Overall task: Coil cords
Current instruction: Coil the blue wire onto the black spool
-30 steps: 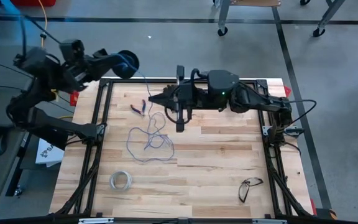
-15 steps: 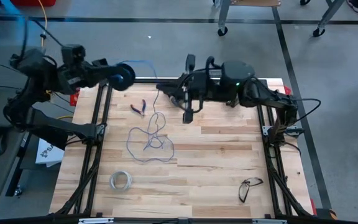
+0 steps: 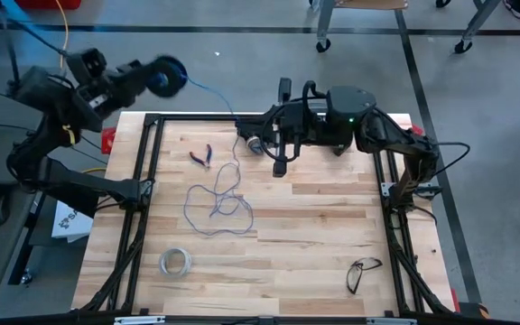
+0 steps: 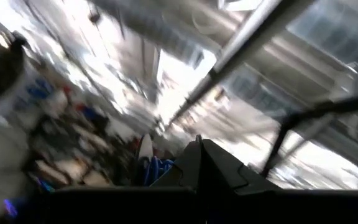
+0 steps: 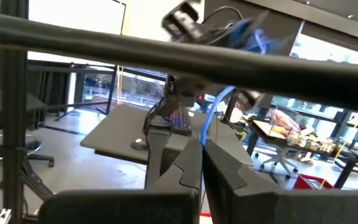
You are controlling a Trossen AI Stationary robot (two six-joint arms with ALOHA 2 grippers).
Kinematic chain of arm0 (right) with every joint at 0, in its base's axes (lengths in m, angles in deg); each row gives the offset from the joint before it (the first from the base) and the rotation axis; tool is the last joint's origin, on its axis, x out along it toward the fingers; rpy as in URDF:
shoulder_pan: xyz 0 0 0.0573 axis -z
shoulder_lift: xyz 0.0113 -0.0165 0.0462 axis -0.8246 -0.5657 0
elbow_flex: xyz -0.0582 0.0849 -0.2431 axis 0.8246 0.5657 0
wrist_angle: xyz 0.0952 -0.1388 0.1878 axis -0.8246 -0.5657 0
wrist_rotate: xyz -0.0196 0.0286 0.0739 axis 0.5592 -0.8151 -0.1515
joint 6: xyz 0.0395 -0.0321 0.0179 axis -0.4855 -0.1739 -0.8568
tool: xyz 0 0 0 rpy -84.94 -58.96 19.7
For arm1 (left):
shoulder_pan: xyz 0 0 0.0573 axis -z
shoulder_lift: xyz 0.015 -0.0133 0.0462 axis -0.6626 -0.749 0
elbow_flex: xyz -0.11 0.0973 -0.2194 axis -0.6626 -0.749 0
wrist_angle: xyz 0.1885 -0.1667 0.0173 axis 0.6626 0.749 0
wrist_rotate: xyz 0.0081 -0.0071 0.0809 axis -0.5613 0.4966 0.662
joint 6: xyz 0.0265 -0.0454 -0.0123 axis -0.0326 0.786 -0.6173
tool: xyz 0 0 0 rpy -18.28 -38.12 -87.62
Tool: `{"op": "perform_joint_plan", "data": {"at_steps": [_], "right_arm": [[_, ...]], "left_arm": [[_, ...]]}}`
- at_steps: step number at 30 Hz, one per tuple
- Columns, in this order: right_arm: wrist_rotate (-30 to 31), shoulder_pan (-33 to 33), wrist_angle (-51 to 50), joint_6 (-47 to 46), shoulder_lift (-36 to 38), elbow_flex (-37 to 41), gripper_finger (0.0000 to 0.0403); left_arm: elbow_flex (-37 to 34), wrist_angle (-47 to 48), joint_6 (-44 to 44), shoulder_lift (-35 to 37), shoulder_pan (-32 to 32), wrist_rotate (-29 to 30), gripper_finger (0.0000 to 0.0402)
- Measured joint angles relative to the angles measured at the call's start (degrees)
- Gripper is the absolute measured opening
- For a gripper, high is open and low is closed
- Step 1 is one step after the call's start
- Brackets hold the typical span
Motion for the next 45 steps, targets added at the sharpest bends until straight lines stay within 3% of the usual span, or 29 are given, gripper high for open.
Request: {"op": "perform_joint_plan", "data": {"at_steps": [6, 11, 16, 21, 28, 36, 45], "right_arm": [[-0.43, -0.24, -0.05, -1.47, -0.37, 0.00, 0.0000], [-0.45, -0.58, -0.10, -1.58, -0.96, 0.00, 0.0000], [-0.67, -0.56, 0.82, -1.37, -2.50, 0.11, 0.0000], [-2.73, -0.29, 3.83, -0.17, -5.12, 0.16, 0.0000], [-2.81, 0.91, 7.63, 3.23, -6.47, 0.18, 0.0000], [-2.75, 3.87, 10.54, 4.12, -6.36, 0.15, 0.0000], [-9.17, 4.38, 16.24, 2.79, -6.34, 0.15, 0.0000]], "left_arm": [[0.02, -8.67, -5.51, -3.08, -2.96, 3.38, 0.0000], [-0.02, -18.28, -3.76, -8.01, -4.78, 3.46, 0.0000], [0.02, -25.78, 7.92, -13.13, -5.83, 0.03, 0.0000], [-0.07, -26.44, 23.33, -17.46, -5.80, -1.44, 0.0000], [-0.04, -26.84, 38.22, -19.48, -5.40, -9.23, 0.0000], [-0.04, -25.70, 40.03, -18.29, -1.82, -10.13, 0.0000], [0.00, -22.78, 33.25, -16.75, -0.23, -7.65, 0.0000]]}}
